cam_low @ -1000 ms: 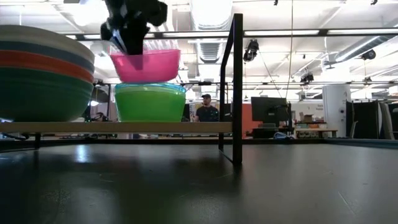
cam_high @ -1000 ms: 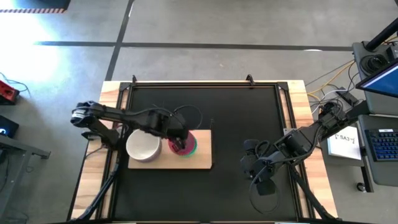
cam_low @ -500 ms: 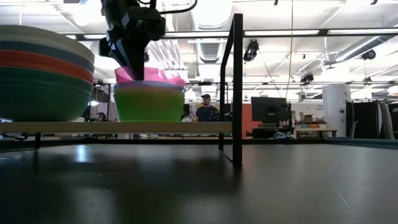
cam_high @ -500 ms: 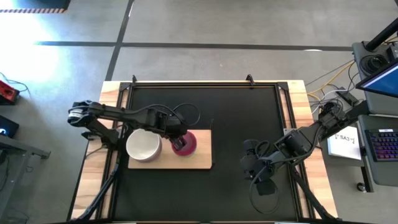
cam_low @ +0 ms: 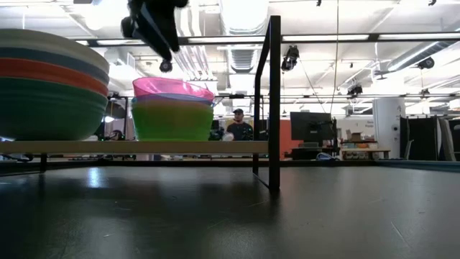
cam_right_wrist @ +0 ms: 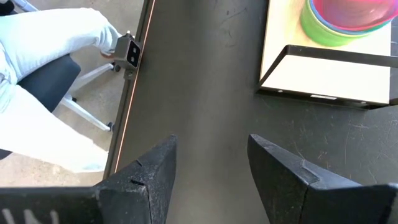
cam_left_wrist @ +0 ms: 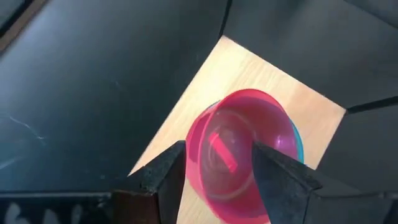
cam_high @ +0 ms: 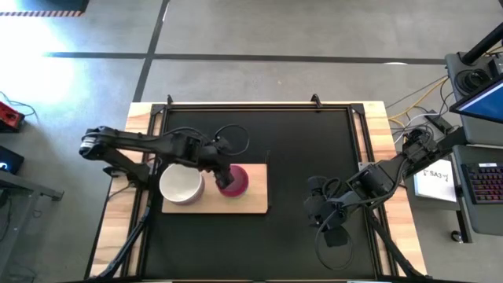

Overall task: Place and stack bowls onto a shelf
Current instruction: Return to Home Position

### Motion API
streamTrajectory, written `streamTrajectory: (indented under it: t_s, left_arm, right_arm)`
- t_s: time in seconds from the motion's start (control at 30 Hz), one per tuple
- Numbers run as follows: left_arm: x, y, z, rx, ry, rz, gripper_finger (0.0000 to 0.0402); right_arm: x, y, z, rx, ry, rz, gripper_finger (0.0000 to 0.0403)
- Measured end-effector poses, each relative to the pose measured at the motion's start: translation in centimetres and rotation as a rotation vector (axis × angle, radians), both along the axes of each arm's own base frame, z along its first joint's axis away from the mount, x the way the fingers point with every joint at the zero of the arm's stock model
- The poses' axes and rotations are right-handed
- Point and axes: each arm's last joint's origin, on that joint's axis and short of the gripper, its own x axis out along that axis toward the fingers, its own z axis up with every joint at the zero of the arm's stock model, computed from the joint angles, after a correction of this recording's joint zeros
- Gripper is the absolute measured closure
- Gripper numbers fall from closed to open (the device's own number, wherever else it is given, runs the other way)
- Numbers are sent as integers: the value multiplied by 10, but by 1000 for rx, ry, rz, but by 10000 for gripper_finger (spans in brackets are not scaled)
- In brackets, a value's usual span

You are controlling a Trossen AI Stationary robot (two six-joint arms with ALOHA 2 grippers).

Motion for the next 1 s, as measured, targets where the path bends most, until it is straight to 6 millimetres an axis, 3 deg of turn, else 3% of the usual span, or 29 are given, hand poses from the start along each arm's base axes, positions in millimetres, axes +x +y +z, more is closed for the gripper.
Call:
streamTrajectory:
  t_s: [0.27, 0.47, 0.7, 1.0]
  left_arm:
    - [-32, -21, 21, 116, -50, -31, 239]
    - [-66, -17, 21, 121, -127, -70, 239]
    - [-98, -9, 0, 179, -339, -96, 239]
    - [-122, -3, -31, 355, -656, -248, 239]
  right_arm:
    - [0, 0, 0, 0, 0, 0, 218]
    - [0, 0, 0, 0, 0, 0, 218]
    - [0, 0, 0, 0, 0, 0, 218]
    - [0, 0, 0, 0, 0, 0, 218]
